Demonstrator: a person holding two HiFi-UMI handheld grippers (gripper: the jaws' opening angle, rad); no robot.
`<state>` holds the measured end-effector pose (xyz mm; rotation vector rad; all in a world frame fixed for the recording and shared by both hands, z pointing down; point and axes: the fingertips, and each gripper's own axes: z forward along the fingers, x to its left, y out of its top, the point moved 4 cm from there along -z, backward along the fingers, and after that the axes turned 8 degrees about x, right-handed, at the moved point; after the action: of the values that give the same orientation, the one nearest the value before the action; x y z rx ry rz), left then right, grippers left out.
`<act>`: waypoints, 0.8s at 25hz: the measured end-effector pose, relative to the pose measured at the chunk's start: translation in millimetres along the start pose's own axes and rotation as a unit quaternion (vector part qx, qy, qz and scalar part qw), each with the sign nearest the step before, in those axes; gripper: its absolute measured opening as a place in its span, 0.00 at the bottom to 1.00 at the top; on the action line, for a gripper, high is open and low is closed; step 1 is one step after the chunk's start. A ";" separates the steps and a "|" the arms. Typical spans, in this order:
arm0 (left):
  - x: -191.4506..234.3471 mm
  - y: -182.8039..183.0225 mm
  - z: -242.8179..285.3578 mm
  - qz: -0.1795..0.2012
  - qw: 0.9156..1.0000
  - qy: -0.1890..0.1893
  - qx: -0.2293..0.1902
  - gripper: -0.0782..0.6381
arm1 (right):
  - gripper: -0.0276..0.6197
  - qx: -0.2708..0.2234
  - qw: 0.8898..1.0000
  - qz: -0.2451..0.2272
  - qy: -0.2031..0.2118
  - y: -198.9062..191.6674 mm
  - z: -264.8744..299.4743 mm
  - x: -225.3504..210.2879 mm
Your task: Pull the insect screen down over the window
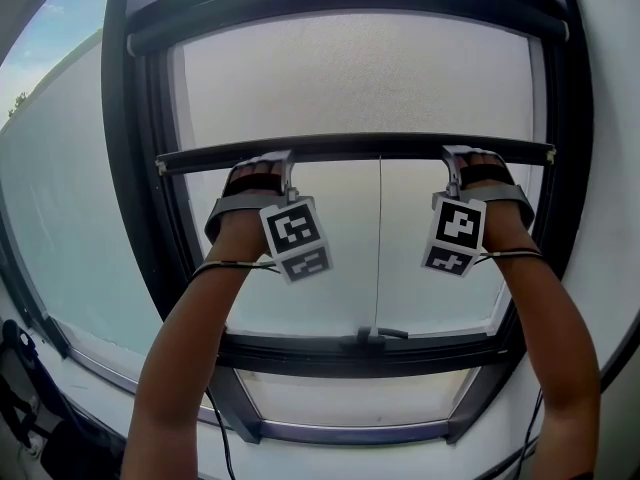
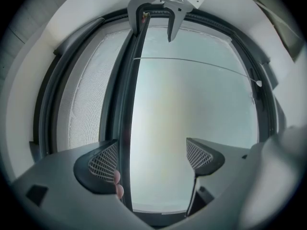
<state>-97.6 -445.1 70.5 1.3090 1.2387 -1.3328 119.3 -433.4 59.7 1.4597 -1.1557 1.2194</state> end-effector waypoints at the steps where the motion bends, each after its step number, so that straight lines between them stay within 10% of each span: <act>1: -4.4 0.3 -0.8 -0.001 1.000 -0.002 0.000 0.71 | 0.55 -0.003 1.000 0.001 0.005 -0.5 -1.1 4.5; 20: -59.7 -7.0 -23.1 0.041 0.991 -0.130 -0.002 0.71 | 0.55 -0.025 0.988 -0.003 0.153 0.6 -25.5 56.3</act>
<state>-97.5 -424.8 131.6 1.1288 0.9984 -1.3915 119.1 -415.0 118.6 1.1883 -0.9646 1.3448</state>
